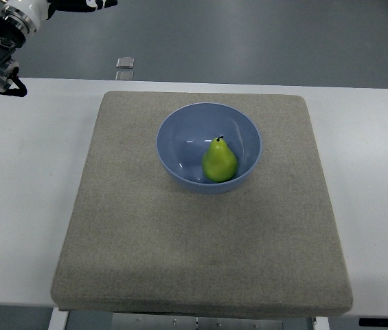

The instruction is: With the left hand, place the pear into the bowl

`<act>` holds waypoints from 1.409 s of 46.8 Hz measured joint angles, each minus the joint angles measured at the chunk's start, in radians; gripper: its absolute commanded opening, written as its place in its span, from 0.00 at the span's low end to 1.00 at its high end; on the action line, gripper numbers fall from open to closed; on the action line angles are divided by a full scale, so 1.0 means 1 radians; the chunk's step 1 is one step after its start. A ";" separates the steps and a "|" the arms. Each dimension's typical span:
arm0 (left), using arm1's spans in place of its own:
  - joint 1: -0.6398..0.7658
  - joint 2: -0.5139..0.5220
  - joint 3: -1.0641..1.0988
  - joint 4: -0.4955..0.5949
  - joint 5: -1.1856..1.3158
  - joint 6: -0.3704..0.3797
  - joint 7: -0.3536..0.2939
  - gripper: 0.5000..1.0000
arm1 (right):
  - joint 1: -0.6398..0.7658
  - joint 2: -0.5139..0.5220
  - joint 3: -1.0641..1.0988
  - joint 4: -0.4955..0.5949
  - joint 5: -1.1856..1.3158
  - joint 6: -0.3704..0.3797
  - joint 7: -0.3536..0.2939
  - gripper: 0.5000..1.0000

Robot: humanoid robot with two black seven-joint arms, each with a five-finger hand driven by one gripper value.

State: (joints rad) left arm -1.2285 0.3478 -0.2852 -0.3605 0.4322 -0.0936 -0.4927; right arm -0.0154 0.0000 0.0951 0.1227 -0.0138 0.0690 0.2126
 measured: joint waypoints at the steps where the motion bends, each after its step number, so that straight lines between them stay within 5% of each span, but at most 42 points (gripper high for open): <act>1: 0.002 -0.003 0.000 0.001 -0.026 0.000 0.010 0.96 | 0.000 0.000 0.000 0.000 0.000 0.000 0.000 0.85; 20: 0.033 -0.090 -0.011 0.004 -0.403 0.023 0.169 0.93 | 0.000 0.000 0.000 0.000 0.000 0.000 -0.001 0.85; 36: 0.110 -0.165 -0.132 0.056 -0.599 0.004 0.172 0.92 | 0.000 0.000 0.000 0.000 0.000 0.000 -0.001 0.85; 47: 0.163 -0.167 -0.280 0.065 -0.598 -0.106 0.171 0.92 | 0.000 0.000 0.000 0.000 0.000 0.000 0.000 0.85; 66: 0.181 -0.179 -0.284 0.071 -0.589 -0.103 0.168 0.99 | 0.000 0.000 0.000 0.000 0.000 0.000 -0.001 0.85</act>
State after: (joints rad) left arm -1.0478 0.1686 -0.5691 -0.2898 -0.1568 -0.1967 -0.3252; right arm -0.0153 0.0000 0.0951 0.1227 -0.0138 0.0690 0.2118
